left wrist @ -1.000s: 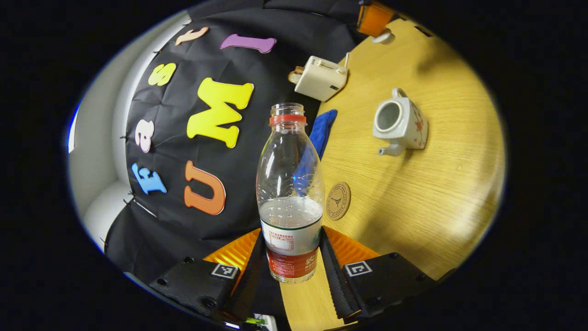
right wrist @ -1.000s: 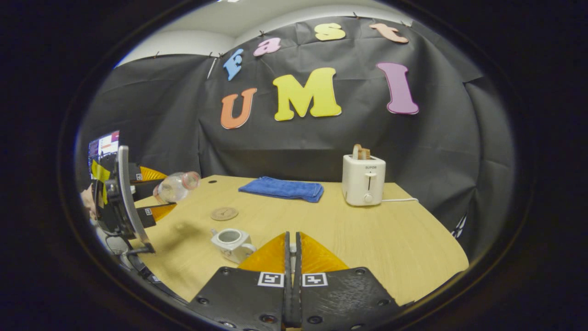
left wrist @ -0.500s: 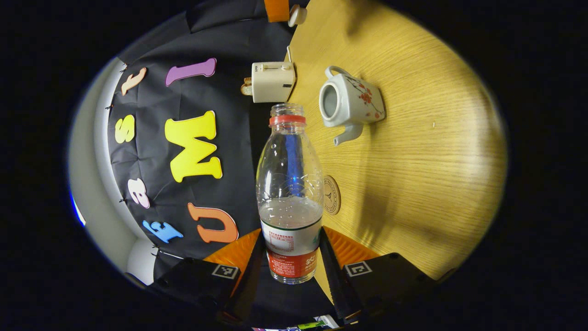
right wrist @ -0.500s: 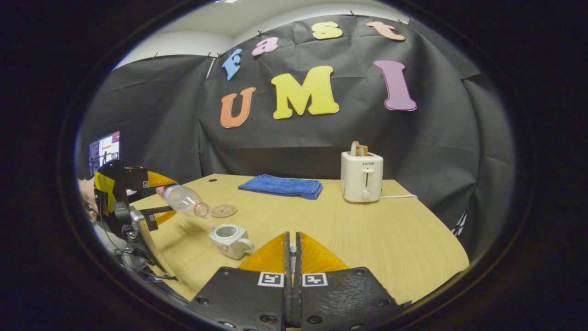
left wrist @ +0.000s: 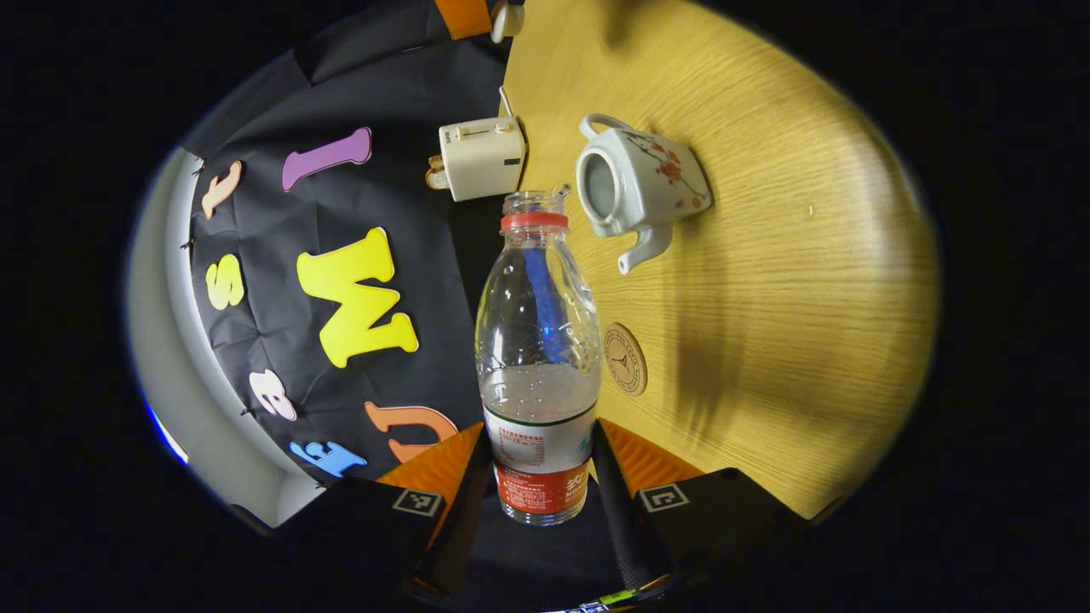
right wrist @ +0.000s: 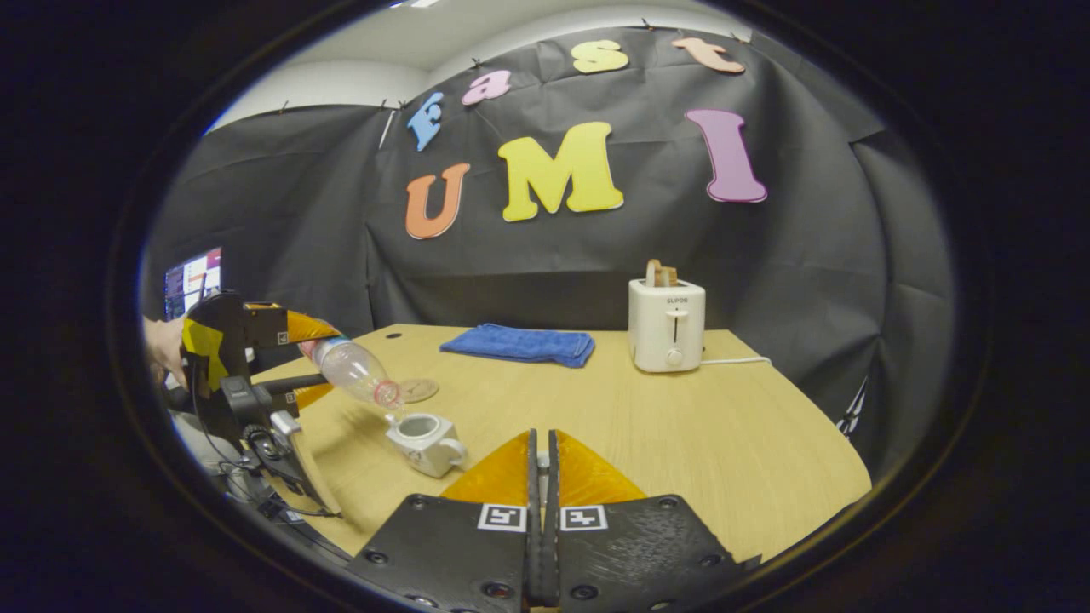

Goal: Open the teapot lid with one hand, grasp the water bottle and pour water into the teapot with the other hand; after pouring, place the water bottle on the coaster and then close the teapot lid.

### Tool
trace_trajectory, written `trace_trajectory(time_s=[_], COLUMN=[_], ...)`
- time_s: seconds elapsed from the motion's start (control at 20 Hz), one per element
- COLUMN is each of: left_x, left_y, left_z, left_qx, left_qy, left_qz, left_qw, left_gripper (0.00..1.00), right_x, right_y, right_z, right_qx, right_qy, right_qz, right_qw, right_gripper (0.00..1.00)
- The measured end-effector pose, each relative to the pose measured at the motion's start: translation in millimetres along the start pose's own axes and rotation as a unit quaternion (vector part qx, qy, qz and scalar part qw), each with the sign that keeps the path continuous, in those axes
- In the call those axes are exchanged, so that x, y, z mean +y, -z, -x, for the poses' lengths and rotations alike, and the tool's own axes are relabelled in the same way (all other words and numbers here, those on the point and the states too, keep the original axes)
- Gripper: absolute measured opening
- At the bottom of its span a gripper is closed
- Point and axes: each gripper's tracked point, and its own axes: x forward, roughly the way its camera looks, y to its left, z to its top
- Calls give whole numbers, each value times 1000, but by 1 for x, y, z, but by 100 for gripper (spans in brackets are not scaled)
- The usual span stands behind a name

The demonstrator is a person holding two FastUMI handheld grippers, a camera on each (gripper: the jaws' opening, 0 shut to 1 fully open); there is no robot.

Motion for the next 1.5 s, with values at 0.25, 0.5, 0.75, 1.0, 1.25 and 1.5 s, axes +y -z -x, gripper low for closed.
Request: trace_trajectory(time_s=[0.25, 0.5, 0.75, 1.0, 1.25, 1.5], left_x=[-1, -7, -8, 2, 10, 14], left_y=[-1, -1, -1, -1, -4, -9], left_z=[0, 1, 3, 0, -1, -1], left_qx=[5, 4, 9, 14, 18, 15], left_qy=[-3, -22, -31, -32, -38, -43], left_qz=[-35, -65, -94, -128, -147, -155], left_qw=[999, 998, 995, 991, 988, 987], left_gripper=[69, 69, 69, 68, 69, 69], right_x=[-2, -4, -3, -2, -3, -1], right_y=[-1, 0, 0, 0, 3, 5], right_z=[2, 3, 4, 5, 5, 6], right_qx=[-4, -4, -5, -7, -4, -2], right_qy=[0, 0, -2, -4, -4, -10], right_qz=[-5, -6, -9, -9, -12, -18], right_qw=[1000, 1000, 1000, 1000, 1000, 1000], right_gripper=[0, 0, 0, 0, 0, 0])
